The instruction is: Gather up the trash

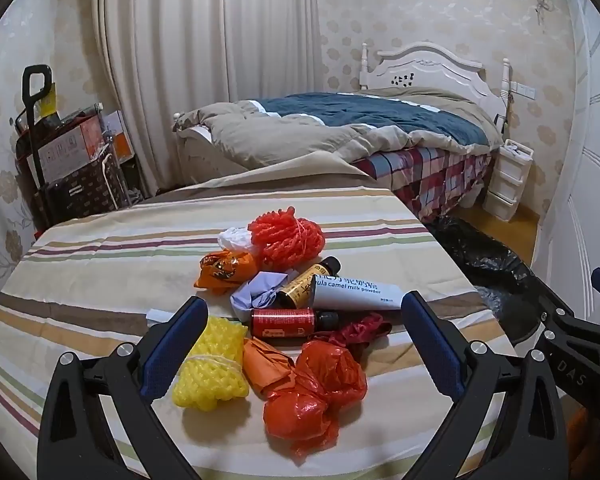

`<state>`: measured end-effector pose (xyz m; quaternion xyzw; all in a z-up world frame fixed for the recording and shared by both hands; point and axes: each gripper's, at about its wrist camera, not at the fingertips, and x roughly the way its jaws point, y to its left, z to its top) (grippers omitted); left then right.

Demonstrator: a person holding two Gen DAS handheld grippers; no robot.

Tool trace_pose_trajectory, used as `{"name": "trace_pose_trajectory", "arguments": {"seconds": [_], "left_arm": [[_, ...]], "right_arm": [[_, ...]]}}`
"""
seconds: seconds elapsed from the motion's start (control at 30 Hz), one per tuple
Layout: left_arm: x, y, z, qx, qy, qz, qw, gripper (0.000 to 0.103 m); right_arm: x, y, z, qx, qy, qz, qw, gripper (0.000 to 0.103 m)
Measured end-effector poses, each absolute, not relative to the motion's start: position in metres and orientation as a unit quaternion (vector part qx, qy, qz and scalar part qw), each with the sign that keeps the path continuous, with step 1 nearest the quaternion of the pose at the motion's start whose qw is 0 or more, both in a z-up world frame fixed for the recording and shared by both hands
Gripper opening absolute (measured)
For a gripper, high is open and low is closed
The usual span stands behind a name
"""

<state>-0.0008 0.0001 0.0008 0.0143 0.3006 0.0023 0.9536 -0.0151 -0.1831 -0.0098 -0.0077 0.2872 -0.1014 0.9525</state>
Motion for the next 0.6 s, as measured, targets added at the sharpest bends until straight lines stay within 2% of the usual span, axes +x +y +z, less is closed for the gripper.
{"name": "trace_pose_trajectory", "arguments": {"seconds": [0.6], "left_arm": [[-0.010,-0.010,0.005,0.028,0.289,0.003,0.957,0.097]], "right_arm": [[-0.017,-0.189,-0.011,-0.006,0.290,-0.102,0.951,0.099]]}}
